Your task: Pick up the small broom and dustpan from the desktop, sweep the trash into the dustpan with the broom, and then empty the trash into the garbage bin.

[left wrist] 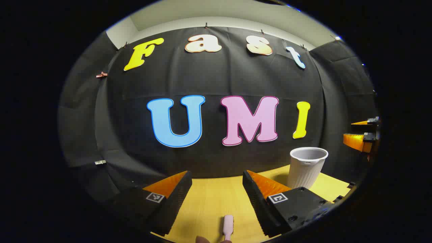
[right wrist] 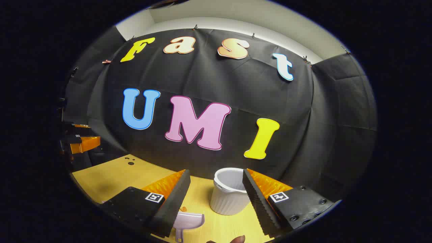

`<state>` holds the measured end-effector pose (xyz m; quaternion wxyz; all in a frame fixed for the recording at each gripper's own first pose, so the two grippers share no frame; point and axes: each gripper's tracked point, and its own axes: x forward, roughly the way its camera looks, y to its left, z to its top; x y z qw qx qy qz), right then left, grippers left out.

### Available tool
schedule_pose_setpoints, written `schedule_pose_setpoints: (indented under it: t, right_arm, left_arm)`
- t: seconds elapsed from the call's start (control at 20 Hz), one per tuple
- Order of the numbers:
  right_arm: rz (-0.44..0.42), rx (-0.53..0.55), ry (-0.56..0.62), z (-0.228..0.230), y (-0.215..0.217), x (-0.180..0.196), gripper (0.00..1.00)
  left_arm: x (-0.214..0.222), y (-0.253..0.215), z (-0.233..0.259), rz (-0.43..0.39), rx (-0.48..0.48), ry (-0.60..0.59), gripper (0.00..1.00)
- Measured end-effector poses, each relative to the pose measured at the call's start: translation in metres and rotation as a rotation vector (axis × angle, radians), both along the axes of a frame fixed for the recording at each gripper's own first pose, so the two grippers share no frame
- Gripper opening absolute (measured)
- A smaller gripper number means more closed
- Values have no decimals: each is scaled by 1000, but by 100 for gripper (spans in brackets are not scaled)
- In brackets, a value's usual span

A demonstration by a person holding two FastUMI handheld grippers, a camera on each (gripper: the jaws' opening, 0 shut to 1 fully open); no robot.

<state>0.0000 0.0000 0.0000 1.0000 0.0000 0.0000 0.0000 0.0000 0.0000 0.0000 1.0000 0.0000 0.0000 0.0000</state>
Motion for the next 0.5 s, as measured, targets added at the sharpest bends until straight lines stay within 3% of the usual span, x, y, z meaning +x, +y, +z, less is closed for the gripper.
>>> schedule_pose_setpoints:
  t: [0.5]
  right_arm:
    - [16, -8, 40, -8, 17, 5, 98]
  left_arm:
    - [1, 4, -13, -12, 3, 15, 97]
